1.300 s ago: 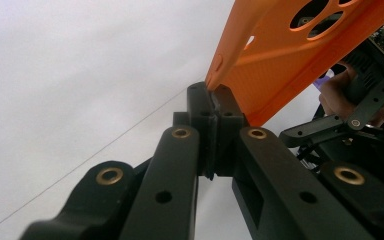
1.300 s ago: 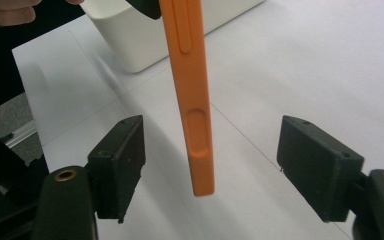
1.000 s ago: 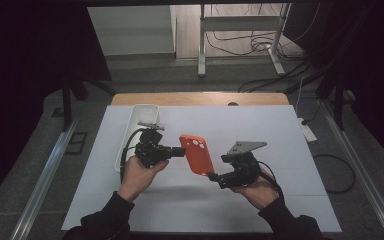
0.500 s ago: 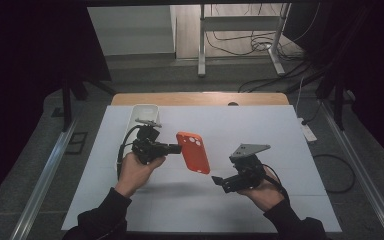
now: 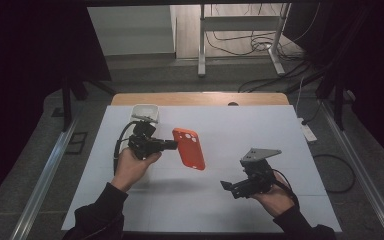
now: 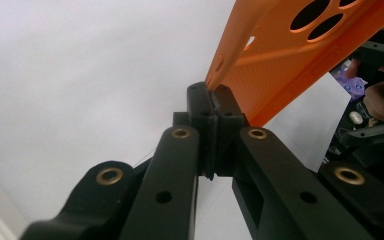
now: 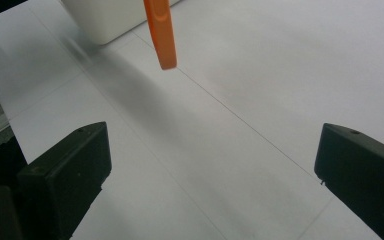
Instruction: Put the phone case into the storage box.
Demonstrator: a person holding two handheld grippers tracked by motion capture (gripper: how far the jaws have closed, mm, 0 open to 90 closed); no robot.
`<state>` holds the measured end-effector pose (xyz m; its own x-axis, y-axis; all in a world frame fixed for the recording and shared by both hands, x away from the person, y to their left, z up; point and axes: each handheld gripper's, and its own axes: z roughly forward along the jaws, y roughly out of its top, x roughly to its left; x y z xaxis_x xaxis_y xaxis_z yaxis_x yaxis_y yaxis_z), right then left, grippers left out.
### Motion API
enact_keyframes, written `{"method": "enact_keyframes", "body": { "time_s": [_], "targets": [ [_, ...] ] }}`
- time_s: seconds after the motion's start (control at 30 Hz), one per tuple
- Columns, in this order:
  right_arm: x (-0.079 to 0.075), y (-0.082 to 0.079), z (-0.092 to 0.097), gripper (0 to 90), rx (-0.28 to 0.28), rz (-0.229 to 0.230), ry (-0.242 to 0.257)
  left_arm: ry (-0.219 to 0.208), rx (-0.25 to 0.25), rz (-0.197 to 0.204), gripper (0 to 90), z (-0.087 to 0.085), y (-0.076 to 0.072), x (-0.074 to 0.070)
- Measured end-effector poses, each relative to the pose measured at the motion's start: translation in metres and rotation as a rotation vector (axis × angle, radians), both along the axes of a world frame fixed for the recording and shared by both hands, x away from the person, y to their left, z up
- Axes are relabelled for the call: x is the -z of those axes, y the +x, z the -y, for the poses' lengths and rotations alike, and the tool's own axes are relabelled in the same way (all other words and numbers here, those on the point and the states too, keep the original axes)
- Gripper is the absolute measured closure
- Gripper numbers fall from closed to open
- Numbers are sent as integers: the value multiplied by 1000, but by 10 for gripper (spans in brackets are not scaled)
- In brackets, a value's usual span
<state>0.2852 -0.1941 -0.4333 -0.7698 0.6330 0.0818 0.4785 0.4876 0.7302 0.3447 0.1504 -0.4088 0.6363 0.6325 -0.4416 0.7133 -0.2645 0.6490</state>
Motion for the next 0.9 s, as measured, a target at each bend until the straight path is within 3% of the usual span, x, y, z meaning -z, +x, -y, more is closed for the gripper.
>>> {"method": "enact_keyframes", "body": {
  "time_s": [0.9],
  "targets": [
    [-2,-19,43,0,78,18,11,7,-44,-1,888,-14,13,-12]
  ]
}}
